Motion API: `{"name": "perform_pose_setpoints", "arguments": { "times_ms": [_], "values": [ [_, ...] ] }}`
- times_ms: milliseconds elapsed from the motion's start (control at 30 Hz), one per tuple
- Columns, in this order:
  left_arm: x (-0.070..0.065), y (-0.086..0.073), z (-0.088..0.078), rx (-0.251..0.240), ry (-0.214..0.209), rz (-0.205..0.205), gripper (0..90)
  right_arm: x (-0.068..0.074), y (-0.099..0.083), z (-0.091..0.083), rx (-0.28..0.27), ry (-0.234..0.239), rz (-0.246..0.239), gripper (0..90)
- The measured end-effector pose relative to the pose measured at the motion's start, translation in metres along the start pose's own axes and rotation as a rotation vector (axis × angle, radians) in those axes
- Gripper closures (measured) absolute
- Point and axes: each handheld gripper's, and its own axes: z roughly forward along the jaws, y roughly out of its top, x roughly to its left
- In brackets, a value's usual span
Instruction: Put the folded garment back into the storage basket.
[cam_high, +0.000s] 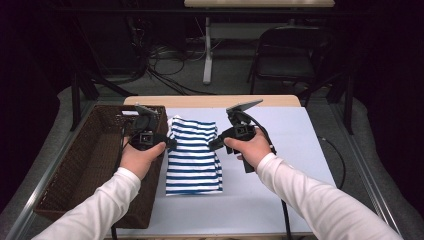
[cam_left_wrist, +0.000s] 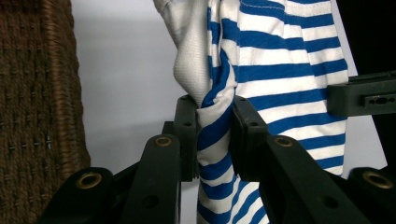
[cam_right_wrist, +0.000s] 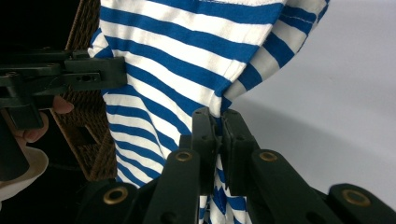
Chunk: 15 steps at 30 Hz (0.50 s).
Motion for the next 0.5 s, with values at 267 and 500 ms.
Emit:
{"name": "perform_pose_setpoints", "arguments": {
  "times_ms": [267,500],
  "values": [
    [0.01,0.004,-0.006,-0.009,0.018,-0.012,74.7,0.011,0.007,0.008,0.002,0.009,-0.007,85.4],
    [0.02,0.006,-0.012,-0.005,0.038,-0.02,74.7,0.022,0.013,0.016,0.003,0.017,-0.021,85.4]
  ]
}}
